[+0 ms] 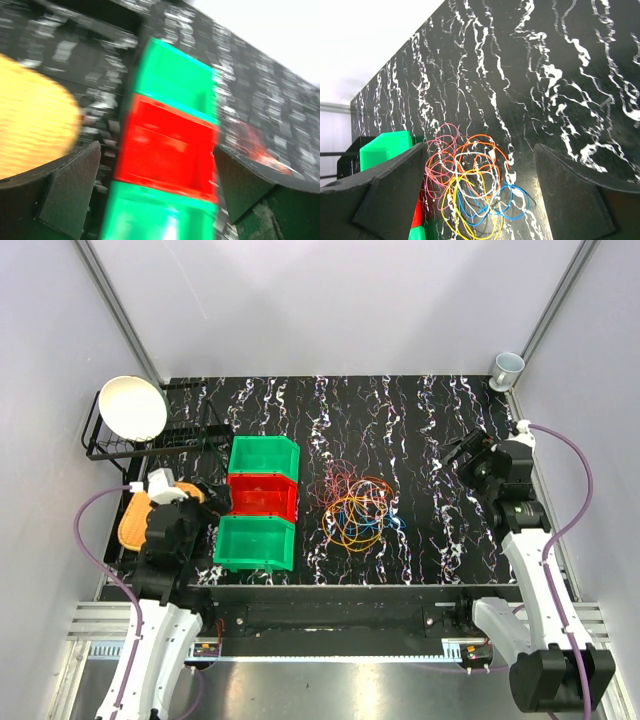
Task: Untangle the cables
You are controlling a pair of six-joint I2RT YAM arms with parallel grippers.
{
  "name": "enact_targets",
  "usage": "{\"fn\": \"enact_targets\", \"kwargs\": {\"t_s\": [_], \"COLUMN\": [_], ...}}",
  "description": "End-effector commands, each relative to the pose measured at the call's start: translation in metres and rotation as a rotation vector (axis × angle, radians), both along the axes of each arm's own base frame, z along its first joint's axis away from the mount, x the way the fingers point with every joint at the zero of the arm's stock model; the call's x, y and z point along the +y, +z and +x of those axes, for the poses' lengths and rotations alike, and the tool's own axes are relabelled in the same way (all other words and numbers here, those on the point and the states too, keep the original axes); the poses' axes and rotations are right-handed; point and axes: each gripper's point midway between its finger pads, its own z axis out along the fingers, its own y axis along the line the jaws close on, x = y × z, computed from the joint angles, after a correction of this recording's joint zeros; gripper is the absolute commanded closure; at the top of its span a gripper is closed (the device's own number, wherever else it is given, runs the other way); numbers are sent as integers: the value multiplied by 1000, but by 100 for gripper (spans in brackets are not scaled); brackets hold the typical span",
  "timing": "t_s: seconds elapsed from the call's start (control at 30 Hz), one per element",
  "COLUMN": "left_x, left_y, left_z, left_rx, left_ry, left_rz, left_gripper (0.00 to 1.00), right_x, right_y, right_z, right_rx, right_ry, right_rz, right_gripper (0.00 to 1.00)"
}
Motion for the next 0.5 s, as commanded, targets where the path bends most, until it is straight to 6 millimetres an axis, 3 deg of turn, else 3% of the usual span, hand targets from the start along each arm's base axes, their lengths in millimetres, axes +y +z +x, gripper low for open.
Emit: {"fn": "enact_targets", "kwargs": {"t_s": [0.0,0.07,0.1,0.33,0.47], "left_x": [-41,-21,-6,-9,-12], "left_y": [19,6,-10,-1,20], "left_z": [-15,-21,-34,-52,-52], "left_rx": [34,123,210,322,281], "left_ry": [-160,40,157,120,70], "left_rz": [-196,-317,-322,-270,-240], "left_gripper": [1,1,1,1,1], "right_x": [-7,-7,-7,-7,-3], "right_y": [26,29,30,31,24], "right_z": [-13,-16,-17,-18,-14], "right_rx": [-51,-63,-66,-57,-29], "right_ry": [-57,-61,-62,-64,-51], "right_rz": [8,17,16,21,39], "right_gripper": [7,7,7,7,7]}}
